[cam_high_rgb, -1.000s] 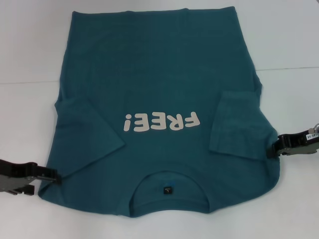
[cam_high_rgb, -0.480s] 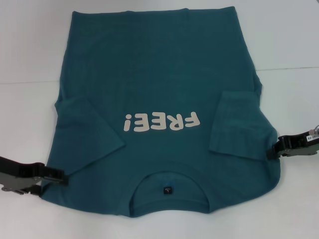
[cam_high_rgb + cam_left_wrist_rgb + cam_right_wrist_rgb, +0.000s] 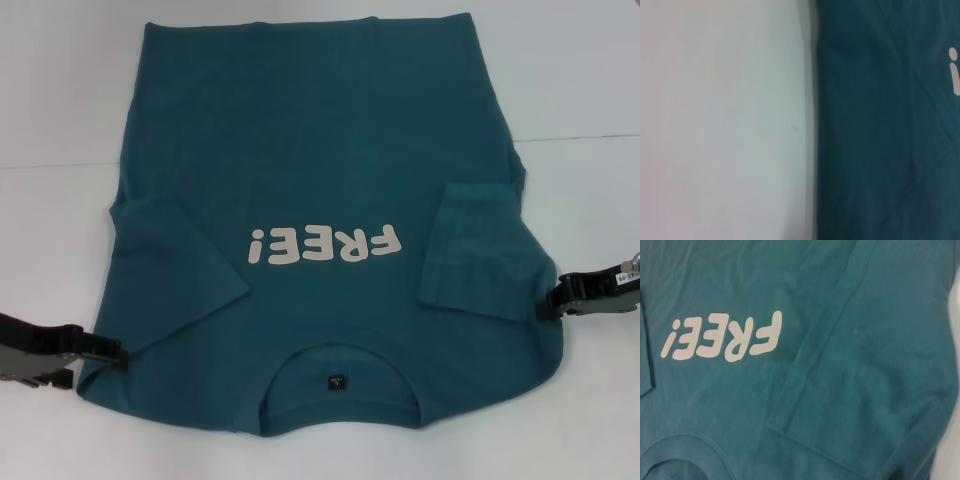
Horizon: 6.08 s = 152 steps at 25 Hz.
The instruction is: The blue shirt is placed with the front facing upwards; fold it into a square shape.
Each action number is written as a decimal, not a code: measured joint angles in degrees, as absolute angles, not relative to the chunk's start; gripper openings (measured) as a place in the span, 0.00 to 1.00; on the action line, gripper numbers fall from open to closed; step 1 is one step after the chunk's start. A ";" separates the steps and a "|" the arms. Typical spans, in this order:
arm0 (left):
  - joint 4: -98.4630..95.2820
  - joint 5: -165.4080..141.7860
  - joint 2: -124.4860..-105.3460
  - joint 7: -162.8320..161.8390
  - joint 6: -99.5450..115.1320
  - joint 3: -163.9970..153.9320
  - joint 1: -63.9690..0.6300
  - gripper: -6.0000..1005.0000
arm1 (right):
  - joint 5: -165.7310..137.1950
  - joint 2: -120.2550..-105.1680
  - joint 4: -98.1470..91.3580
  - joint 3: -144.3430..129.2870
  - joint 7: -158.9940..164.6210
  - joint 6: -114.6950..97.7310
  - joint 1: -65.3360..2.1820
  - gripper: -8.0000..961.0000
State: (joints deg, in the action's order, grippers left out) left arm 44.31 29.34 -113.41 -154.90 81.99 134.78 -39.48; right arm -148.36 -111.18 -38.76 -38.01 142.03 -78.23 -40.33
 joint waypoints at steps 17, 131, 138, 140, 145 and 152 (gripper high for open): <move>43.94 29.26 -113.61 -154.87 81.91 134.63 -39.90 0.87 | -148.36 -111.18 -38.76 -37.97 141.92 -78.27 -40.44 0.05; 40.31 25.34 -119.31 -152.48 75.45 133.80 -49.99 0.86 | -146.67 -111.18 -38.76 -37.97 139.21 -77.87 -40.87 0.05; 40.41 25.42 -120.10 -151.62 74.42 133.77 -51.00 0.86 | -145.93 -111.18 -38.76 -38.23 139.08 -77.78 -40.83 0.05; 40.55 25.73 -120.25 -151.61 73.99 133.77 -51.24 0.86 | -145.93 -111.19 -38.76 -38.20 139.04 -77.78 -40.82 0.05; 40.32 27.73 -120.74 -151.29 72.62 133.76 -51.40 0.86 | -145.93 -111.31 -38.60 -38.08 138.66 -77.77 -40.80 0.05; 41.05 28.22 -121.40 -150.93 72.24 133.77 -51.73 0.86 | -145.95 -111.72 -38.69 -37.96 138.36 -77.73 -40.92 0.05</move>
